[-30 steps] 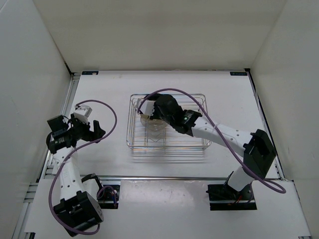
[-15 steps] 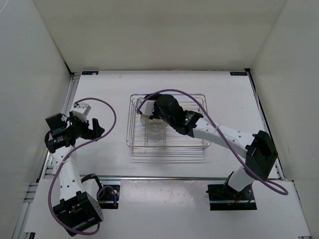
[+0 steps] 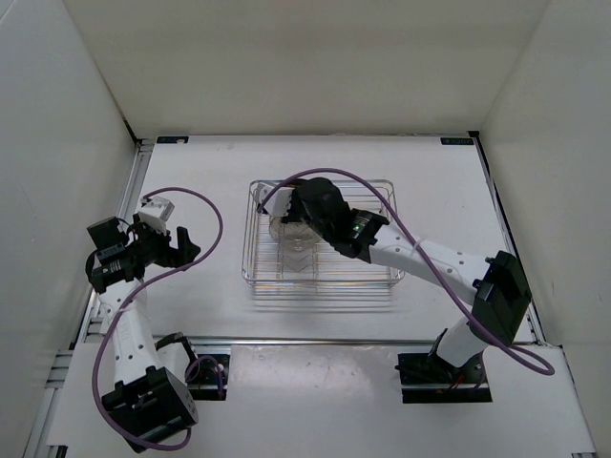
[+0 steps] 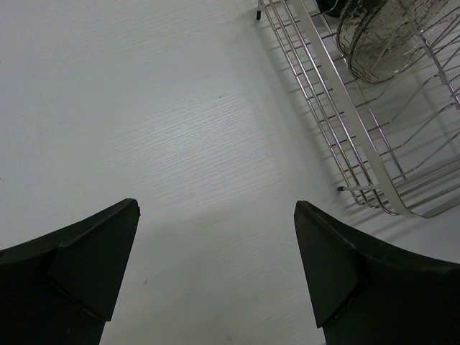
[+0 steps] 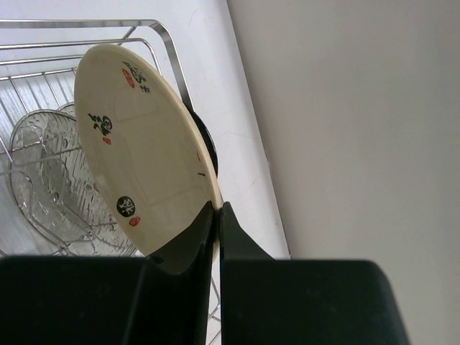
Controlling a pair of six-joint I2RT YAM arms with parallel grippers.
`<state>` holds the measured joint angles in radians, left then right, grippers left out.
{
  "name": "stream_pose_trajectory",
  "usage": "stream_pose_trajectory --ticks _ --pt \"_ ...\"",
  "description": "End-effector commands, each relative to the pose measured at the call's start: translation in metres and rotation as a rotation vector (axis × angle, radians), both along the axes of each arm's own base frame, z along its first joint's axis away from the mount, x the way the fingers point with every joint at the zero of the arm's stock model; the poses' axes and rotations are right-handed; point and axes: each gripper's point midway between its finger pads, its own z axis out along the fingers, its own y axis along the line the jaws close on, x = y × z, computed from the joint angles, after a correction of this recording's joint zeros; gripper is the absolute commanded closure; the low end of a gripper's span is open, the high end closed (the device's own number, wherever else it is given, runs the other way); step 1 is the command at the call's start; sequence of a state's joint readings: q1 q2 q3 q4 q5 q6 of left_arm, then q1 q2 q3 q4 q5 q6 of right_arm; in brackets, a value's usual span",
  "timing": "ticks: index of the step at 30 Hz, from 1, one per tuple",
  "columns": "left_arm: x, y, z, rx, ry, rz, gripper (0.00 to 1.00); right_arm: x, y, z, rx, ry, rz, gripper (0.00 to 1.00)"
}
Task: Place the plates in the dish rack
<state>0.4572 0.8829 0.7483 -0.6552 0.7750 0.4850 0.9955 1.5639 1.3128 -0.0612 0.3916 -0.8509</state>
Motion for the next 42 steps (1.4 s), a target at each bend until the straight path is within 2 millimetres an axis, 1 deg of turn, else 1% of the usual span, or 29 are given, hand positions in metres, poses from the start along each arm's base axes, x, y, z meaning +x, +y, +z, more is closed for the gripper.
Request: stream_pose_trajectory --ticks 1,4,7,8,13,14,15,17,18,19,20,21,23,26,27,29,30,32,33,35,37,42 --pt "0.002 -0.001 0.013 -0.007 -0.029 -0.012 0.00 0.004 0.002 0.043 0.097 -0.087 -0.012 1.00" --pt "0.002 -0.001 0.013 -0.007 -0.029 -0.012 0.00 0.003 0.001 0.047 0.105 -0.092 -0.013 1.00" --pt "0.002 -0.001 0.013 -0.007 -0.029 -0.012 0.00 -0.006 0.003 0.047 0.106 -0.091 0.006 1.00" --pt "0.002 -0.001 0.013 -0.007 -0.029 -0.012 0.00 -0.008 -0.001 0.043 0.094 -0.084 0.006 1.00" --pt "0.001 -0.002 0.010 -0.015 -0.013 -0.012 0.00 -0.016 -0.006 0.038 0.087 -0.079 0.015 1.00" --pt "0.001 -0.002 0.010 -0.015 -0.013 -0.012 0.00 -0.018 -0.008 0.040 0.095 -0.074 0.013 1.00" --pt "0.001 -0.002 0.010 -0.015 -0.013 -0.012 0.00 -0.019 -0.009 0.035 0.095 -0.063 0.010 1.00" --pt "0.002 -0.001 0.013 -0.011 -0.021 -0.012 0.00 -0.022 -0.013 0.038 0.099 -0.053 0.006 1.00" --pt "0.002 -0.001 0.013 -0.011 -0.021 -0.012 0.00 -0.022 -0.014 0.033 0.091 -0.048 0.006 1.00" --pt "0.002 -0.001 0.013 -0.011 -0.021 -0.012 0.00 -0.027 -0.013 0.032 0.090 -0.047 0.016 1.00" --pt "0.002 -0.001 0.013 -0.011 -0.021 -0.012 0.00 -0.028 -0.014 0.036 0.098 -0.051 0.017 1.00" --pt "0.002 -0.001 0.013 -0.011 -0.021 -0.012 0.00 -0.029 -0.016 0.029 0.088 -0.036 0.014 1.00" --pt "0.003 -0.001 0.011 -0.015 -0.013 -0.012 0.00 -0.031 -0.018 0.031 0.096 -0.029 0.010 1.00" --pt "0.003 -0.001 0.011 -0.015 -0.013 -0.012 0.00 -0.034 -0.020 0.022 0.094 -0.004 0.014 1.00" --pt "0.003 -0.001 0.011 -0.015 -0.013 -0.012 0.00 -0.034 -0.020 0.022 0.094 -0.003 0.014 1.00" --pt "0.003 -0.001 0.011 -0.015 -0.013 -0.012 0.00 -0.039 -0.019 0.011 0.082 0.014 0.020 1.00" --pt "0.003 -0.001 0.011 -0.015 -0.013 -0.012 0.00 -0.039 -0.017 0.011 0.083 0.017 0.028 1.00" --pt "0.003 -0.001 0.011 -0.015 -0.013 -0.012 0.00 -0.041 -0.019 0.001 0.073 0.033 0.025 1.00" --pt "0.003 -0.001 0.011 -0.015 -0.013 -0.012 0.00 -0.041 -0.020 0.005 0.080 0.028 0.025 1.00" --pt "0.003 -0.001 0.011 -0.015 -0.013 -0.012 0.00 -0.042 -0.021 -0.003 0.070 0.034 0.025 1.00" --pt "0.003 -0.001 0.011 -0.015 -0.013 -0.012 0.00 -0.042 -0.021 -0.006 0.070 0.034 0.025 1.00" --pt "0.003 -0.001 0.011 -0.015 -0.013 -0.012 0.00 -0.043 -0.020 -0.006 0.071 0.037 0.033 1.00"
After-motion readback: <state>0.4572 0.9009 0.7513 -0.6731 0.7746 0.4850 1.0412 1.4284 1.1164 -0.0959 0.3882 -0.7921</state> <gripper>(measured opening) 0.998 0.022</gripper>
